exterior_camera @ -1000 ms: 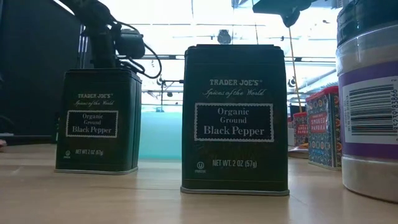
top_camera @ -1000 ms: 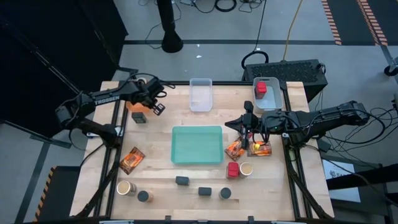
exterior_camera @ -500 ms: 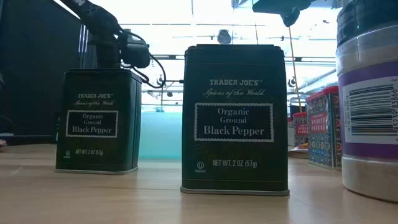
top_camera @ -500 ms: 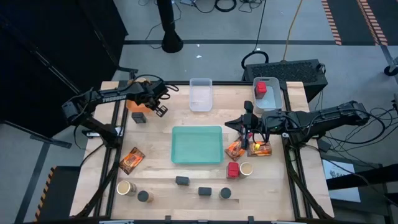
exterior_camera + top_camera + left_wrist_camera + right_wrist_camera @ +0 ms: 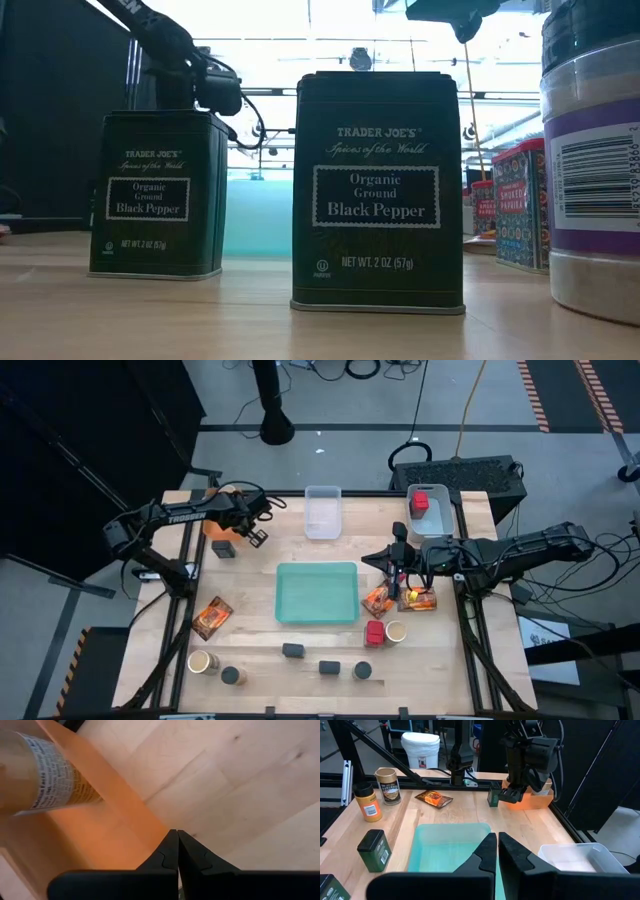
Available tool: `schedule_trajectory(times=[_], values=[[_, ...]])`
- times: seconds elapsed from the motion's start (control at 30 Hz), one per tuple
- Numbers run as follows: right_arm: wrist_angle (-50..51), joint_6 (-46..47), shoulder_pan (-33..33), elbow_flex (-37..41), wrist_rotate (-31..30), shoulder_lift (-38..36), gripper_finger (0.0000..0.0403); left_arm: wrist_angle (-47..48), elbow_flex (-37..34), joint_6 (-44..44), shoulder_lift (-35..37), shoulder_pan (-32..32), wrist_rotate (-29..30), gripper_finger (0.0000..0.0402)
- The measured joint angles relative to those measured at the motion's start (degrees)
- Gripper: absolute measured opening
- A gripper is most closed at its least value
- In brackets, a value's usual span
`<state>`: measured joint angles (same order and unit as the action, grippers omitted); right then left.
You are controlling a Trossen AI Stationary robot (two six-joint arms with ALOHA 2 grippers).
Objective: Sort spices by type
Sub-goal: Adjust the orange bin
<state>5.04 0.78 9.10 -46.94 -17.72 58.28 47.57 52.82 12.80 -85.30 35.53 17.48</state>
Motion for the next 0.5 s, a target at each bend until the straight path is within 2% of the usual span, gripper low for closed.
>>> schedule_trajectory(times=[0.5], values=[[0.0,0.0,0.0,0.0,0.0,0.0,0.0000,2.1,0.0,0.4,0.0,0.0,1.5,0.0001]])
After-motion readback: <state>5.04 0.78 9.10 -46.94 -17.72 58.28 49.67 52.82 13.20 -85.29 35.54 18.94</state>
